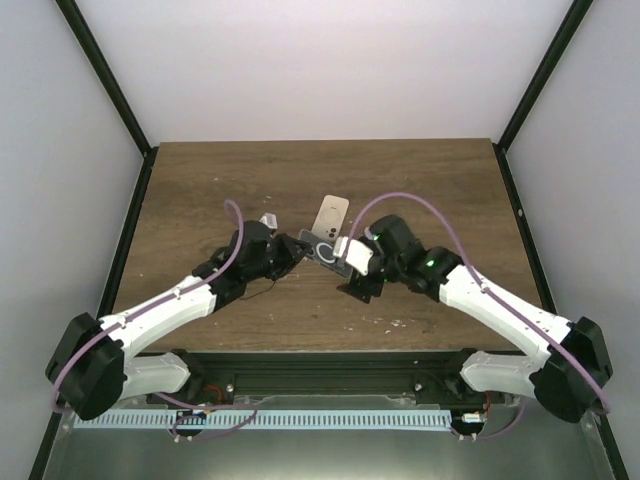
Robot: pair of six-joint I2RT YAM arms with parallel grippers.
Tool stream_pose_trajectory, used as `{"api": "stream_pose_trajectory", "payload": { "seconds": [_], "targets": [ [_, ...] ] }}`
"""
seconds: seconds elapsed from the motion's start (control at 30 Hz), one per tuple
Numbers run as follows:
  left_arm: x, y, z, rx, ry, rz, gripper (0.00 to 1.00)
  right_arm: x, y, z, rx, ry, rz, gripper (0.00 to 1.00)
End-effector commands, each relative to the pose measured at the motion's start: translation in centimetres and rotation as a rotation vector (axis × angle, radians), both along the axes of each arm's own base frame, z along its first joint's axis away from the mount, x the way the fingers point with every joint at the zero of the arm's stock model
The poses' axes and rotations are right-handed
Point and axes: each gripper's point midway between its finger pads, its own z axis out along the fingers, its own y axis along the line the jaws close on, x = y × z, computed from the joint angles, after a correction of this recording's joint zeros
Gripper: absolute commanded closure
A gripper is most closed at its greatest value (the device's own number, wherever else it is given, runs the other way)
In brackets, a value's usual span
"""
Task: Take the phone out of the phone case
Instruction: Pick up the phone at the center of the board.
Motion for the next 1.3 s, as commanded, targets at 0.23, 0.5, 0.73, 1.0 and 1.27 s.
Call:
{"api": "stream_pose_trajectory", "payload": {
  "seconds": [0.23,0.5,0.73,1.0,1.27],
  "targets": [
    [0.3,1.6,2.8,-0.125,0.182,0.2,1.0,1.1,3.0,-0.5,-0.252,-0.38,-0.02,0.32],
    [0.0,1.9,3.3,-0.191,0.189,0.225,1.0,2.3,4.0,-2.6,-0.362,-0.517,-0.07,0.68],
    [0.6,1.4,3.6,-0.235,0.165,0.179,0.78,3.0,4.8,-1.2,-0.32,-0.548,-0.099,0.97],
    [1.8,5.6,4.0,-0.053,-0.028,0.183,0.32,1.8,4.1,-0.5,-0.151,-0.219,-0.085,0.99],
    [-2.6,7.3,6.0,0.109,-0.548,0.001,0.37,0.6,0.7,4.8,0.183,0.093,-0.033,0.99]
  ]
}}
